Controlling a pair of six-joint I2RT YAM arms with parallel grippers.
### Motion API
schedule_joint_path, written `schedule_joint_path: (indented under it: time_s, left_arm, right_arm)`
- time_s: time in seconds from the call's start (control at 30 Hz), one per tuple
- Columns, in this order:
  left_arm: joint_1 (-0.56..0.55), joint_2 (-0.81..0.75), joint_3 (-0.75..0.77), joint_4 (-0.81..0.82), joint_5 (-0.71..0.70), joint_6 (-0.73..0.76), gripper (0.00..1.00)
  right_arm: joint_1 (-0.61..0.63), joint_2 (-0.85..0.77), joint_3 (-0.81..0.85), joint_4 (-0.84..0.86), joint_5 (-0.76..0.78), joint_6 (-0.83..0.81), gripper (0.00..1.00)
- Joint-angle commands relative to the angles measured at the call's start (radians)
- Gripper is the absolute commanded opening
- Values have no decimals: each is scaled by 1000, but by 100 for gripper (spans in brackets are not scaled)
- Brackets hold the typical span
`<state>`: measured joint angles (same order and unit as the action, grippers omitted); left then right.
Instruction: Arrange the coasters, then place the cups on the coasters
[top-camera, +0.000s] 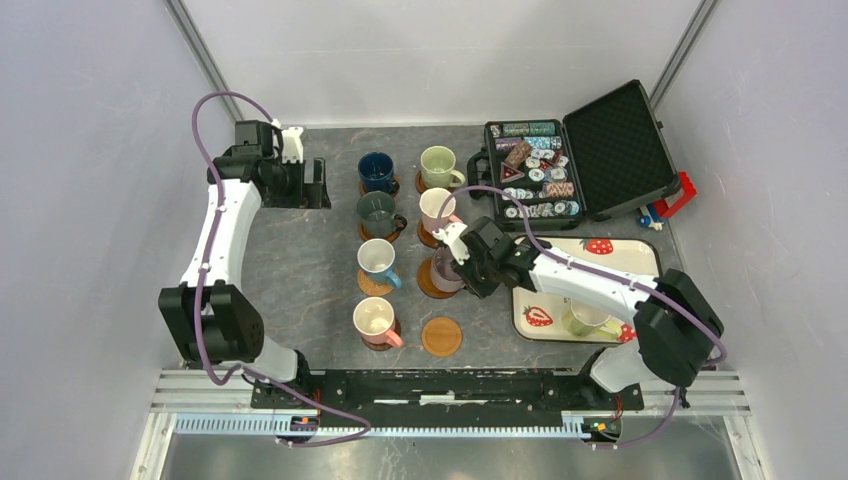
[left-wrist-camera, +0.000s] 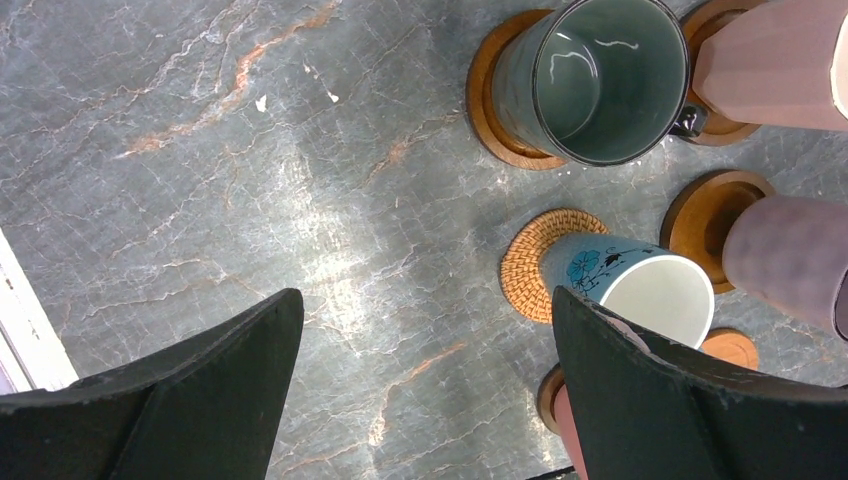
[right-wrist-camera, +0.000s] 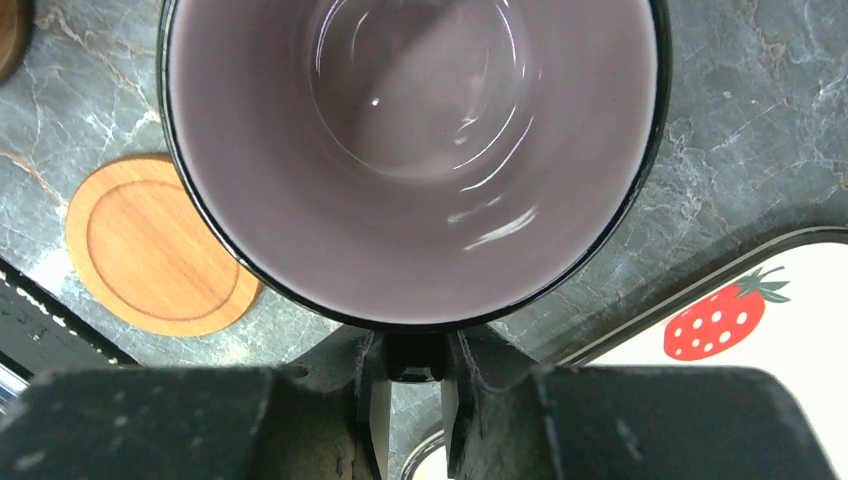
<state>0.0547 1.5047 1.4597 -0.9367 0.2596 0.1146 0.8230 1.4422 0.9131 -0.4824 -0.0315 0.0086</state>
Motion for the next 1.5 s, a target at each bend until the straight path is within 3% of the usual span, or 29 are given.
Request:
schedule_joint_path:
  time_s: [0.0, 0.63, 0.77, 0.93, 1.03, 1.23, 1.37, 1.47]
  left_arm:
    - [-1, -46, -19, 7, -16, 54, 100]
    - [0, -42, -22, 9, -20, 59, 100]
    - [-1, -39, -23, 9, -20, 60, 100]
    - [0, -38, -23, 9, -23, 61, 100]
    - [0, -36, -24, 7, -25, 62, 100]
    - [0, -42, -19, -7, -26, 83, 100]
    - [-2, -47, -25, -16, -18, 92, 100]
    - [-1, -48, -26, -17, -4, 86, 100]
  right_arm:
    - [9, 19, 121, 61, 25, 37, 0]
    - [24, 103, 122, 51, 46, 76, 2]
    - [24, 105, 120, 51, 34, 89, 14]
    - [25, 99, 116, 45, 35, 90, 45]
    - [24, 86, 119, 39, 34, 84, 55]
    - [-6, 2, 170, -52, -2, -86, 76]
    - [-148, -53, 264, -200, -113, -265, 91]
    - [-352, -58, 374, -345, -310, -422, 98]
